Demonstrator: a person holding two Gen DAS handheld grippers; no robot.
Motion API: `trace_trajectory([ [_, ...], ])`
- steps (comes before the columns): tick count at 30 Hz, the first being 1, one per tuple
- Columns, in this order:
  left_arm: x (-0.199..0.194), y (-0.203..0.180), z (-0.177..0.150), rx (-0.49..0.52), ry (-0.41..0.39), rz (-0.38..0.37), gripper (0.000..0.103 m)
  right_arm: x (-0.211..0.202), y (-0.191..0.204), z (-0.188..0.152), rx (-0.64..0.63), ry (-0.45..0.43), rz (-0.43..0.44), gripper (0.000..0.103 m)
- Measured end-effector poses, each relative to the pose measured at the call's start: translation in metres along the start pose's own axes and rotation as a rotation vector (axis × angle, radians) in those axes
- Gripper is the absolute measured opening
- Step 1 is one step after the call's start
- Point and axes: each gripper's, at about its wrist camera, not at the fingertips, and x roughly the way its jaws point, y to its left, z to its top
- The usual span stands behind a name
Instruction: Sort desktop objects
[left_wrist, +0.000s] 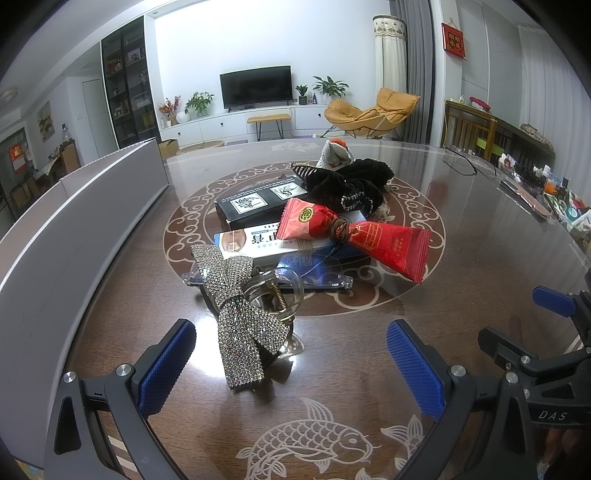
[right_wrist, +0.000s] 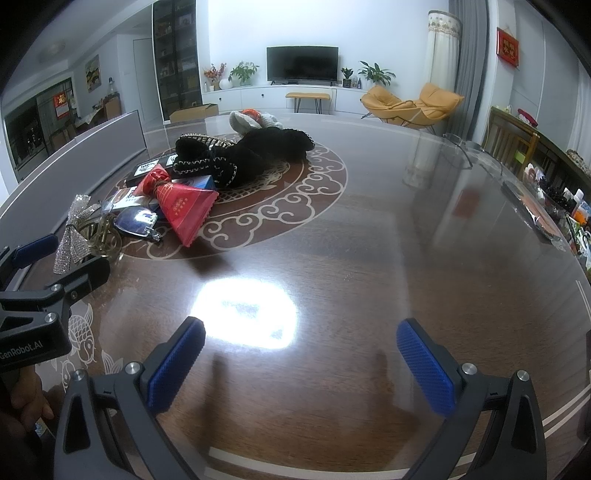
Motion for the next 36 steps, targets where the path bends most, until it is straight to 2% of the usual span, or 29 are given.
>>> trace_trajectory([
  [14,0.002,0.0,-0.002,-0.005,0.012,-0.002,0.103,0.002,0.0,0.001,-0.001,0.017,0.005,0.103],
  [23,0.012,0.003,-0.002,-0.013,0.126,-0.012,0.103,0.004,0.0,0.002,-0.011,0.05,0.014,0.103],
  [30,0.008,-0.003,-0.012,0.045,0.209,0.004,0.103,0.01,0.002,0.003,-0.034,0.09,0.032,0.103],
  [36,0.005,0.004,-0.017,0.022,0.238,0.006,0.103,0.013,0.002,0.003,-0.05,0.118,0.05,0.103],
])
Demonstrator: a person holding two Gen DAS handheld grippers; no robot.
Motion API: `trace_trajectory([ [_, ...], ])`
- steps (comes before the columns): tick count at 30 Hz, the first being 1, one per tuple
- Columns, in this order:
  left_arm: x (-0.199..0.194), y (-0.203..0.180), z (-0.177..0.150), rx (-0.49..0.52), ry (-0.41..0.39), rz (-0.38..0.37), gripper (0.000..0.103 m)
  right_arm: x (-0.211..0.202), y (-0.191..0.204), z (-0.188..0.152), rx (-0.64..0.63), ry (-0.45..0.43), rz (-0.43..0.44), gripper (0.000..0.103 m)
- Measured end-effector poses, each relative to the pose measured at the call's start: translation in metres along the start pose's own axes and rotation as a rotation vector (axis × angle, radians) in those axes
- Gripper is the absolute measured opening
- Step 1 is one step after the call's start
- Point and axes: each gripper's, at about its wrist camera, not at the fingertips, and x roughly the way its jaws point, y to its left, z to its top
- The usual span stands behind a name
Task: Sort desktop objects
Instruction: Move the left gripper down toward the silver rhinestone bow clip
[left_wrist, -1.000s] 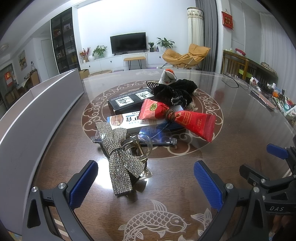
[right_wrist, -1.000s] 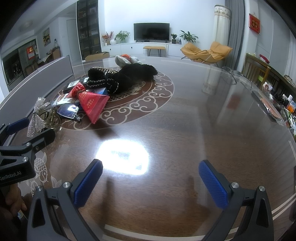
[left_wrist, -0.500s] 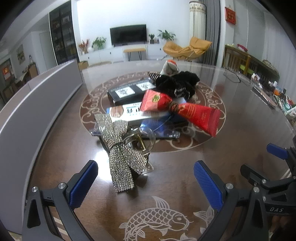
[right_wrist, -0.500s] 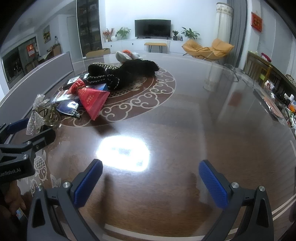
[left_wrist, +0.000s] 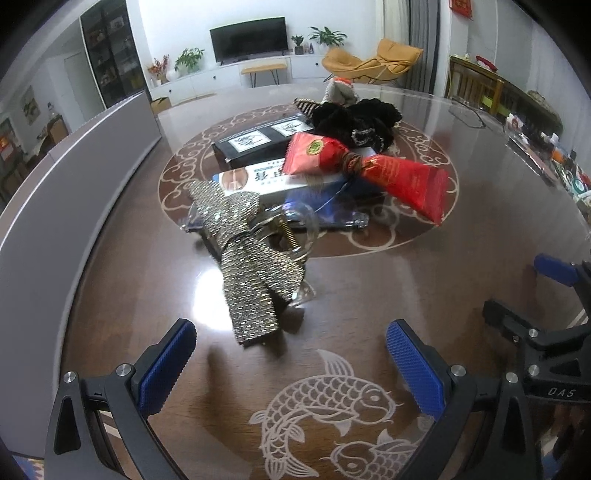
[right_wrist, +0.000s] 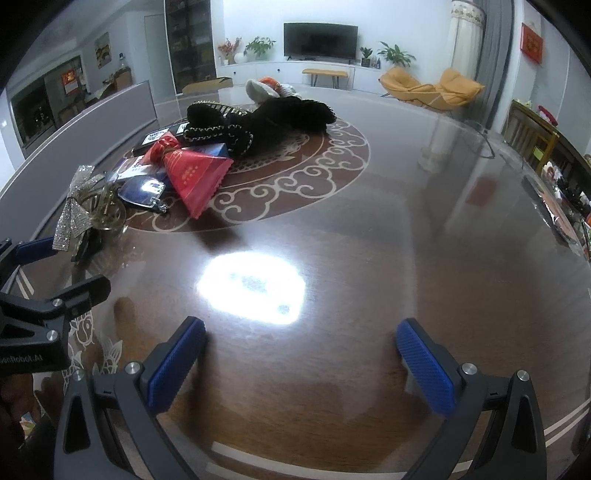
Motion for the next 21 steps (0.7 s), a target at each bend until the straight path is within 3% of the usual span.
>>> trace_trajectory([
  [10,-0.004,0.018,-0.007,-0.018,0.045,0.025,0.103,0.009,-0.002,0.013,-0.042,0.054,0.033,0.103],
  [21,0.003,0.05,0.0,-0.116,0.085,-0.041,0.103,0.028,-0.002,0.037,-0.11,0.035,0.087,0.103],
])
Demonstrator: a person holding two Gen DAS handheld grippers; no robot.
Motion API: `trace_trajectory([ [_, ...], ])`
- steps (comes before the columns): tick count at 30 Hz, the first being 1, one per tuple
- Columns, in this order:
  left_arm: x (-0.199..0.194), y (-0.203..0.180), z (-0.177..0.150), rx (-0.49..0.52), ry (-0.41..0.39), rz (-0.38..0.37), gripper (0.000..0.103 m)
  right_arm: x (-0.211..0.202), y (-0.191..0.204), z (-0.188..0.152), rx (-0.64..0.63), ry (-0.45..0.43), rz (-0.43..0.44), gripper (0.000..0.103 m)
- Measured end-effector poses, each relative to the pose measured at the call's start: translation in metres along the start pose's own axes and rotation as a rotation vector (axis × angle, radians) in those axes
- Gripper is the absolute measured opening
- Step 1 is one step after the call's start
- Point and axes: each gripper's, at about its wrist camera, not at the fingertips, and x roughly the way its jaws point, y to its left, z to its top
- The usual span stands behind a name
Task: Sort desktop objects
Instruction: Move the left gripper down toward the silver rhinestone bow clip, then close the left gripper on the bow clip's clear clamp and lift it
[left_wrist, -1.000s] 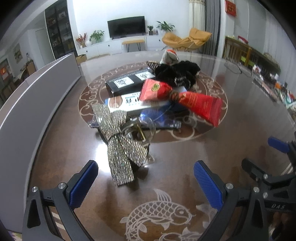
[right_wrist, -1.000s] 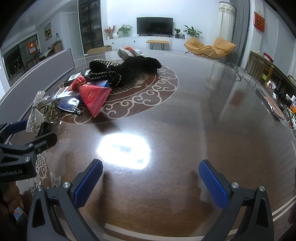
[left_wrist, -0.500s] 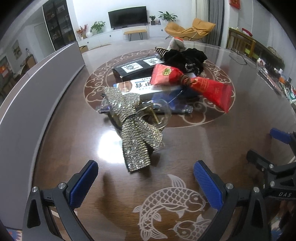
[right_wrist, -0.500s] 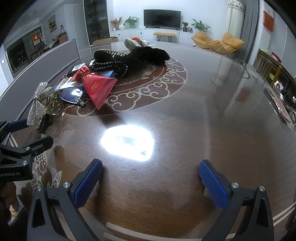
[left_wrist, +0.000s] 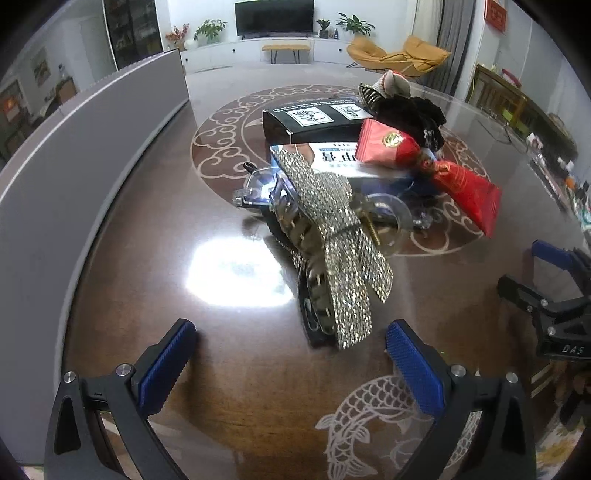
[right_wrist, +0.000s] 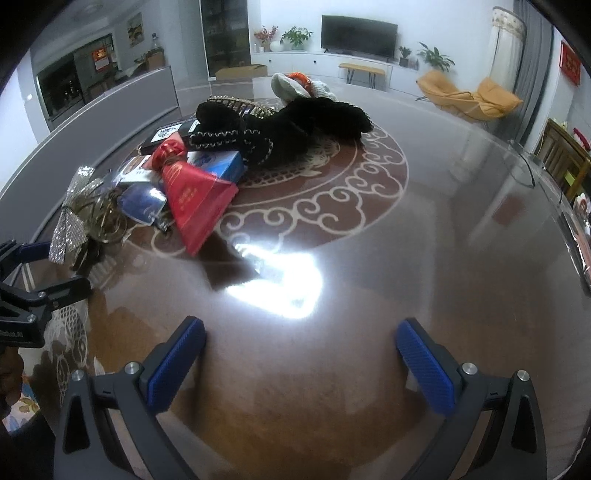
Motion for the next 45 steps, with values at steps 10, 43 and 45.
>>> trace_trajectory([
  [10,0.015,-0.022,0.027,-0.004,0.009,-0.001,0.103,0.0,0.001,0.0,0.009,-0.006,-0.003,0.103],
  [43,0.018,-0.013,0.048,0.045,0.009,-0.002,0.071,0.001,0.001,0.0,0.016,-0.011,-0.004,0.103],
  [45,0.011,-0.005,0.043,0.058,-0.009,-0.021,0.059,0.001,0.001,0.0,0.016,-0.011,-0.004,0.103],
])
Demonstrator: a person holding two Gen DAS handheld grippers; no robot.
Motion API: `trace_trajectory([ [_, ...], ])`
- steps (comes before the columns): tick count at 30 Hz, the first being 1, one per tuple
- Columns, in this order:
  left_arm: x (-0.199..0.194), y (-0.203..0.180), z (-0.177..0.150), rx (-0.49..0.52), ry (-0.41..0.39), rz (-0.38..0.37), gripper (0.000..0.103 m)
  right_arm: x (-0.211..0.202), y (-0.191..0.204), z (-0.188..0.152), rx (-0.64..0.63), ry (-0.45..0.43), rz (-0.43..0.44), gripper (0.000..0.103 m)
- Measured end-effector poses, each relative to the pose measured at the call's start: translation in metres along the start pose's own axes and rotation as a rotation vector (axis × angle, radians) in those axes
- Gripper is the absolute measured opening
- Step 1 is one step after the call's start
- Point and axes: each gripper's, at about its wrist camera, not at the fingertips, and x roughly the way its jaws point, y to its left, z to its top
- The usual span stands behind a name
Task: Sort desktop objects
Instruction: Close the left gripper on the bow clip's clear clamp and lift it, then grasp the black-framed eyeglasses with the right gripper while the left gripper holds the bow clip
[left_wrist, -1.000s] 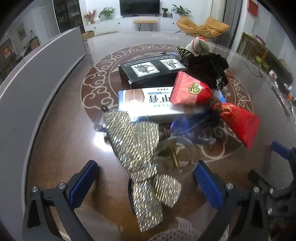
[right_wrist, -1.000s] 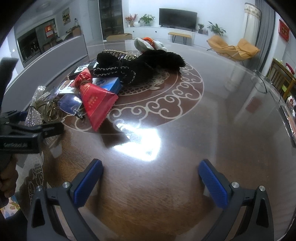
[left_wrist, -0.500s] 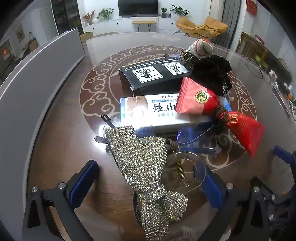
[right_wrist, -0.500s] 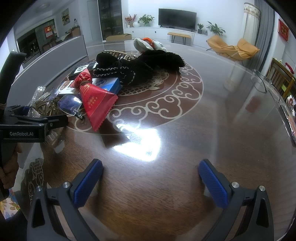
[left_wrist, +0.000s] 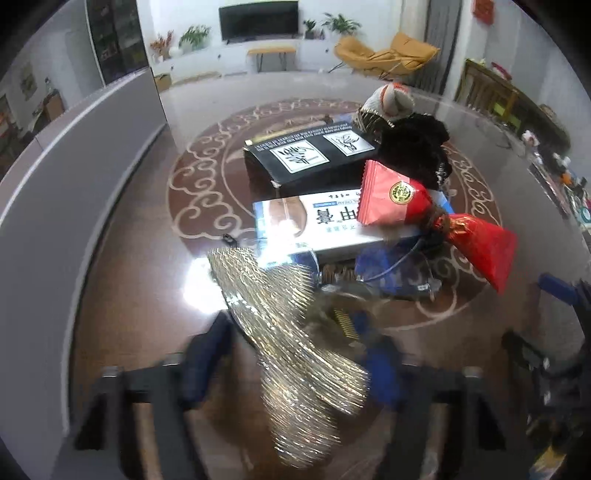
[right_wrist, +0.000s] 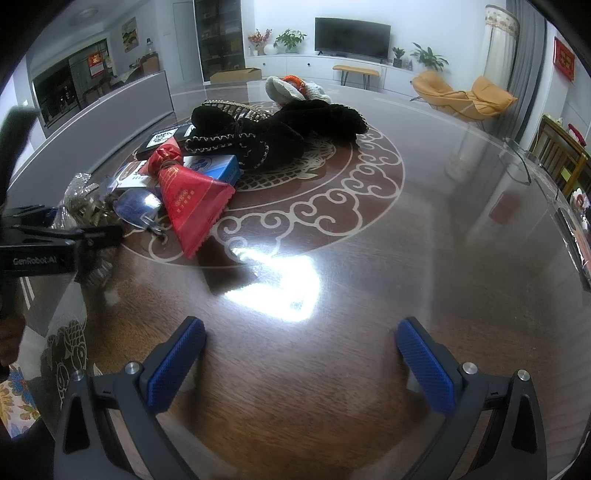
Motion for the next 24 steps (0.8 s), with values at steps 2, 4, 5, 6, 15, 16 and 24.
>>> trace_trajectory([
  [2,-0.004,0.008,-0.006,-0.001,-0.011,-0.021,0.056,0.0,0.0,0.0,0.0,0.0,0.0,0.103],
  [4,-0.009,0.015,-0.014,0.021,-0.024,-0.032,0.056,0.0,0.0,0.0,0.001,0.0,0.0,0.103],
  [5,-0.011,0.017,-0.02,0.034,-0.029,-0.034,0.056,0.0,0.0,0.0,0.002,-0.001,-0.002,0.103],
  [6,-0.013,0.019,-0.025,0.046,-0.032,-0.036,0.055,0.0,-0.001,-0.001,0.004,-0.001,-0.003,0.103],
  [15,-0.031,0.039,-0.062,0.035,-0.056,-0.065,0.052,-0.02,0.017,0.023,-0.068,-0.017,0.107,0.103],
  [16,-0.031,0.037,-0.065,0.036,-0.059,-0.064,0.052,-0.024,0.026,0.033,-0.104,-0.034,0.116,0.103],
  [24,-0.034,0.042,-0.076,0.026,-0.055,-0.073,0.052,-0.015,0.077,0.09,-0.318,-0.057,0.184,0.102],
])
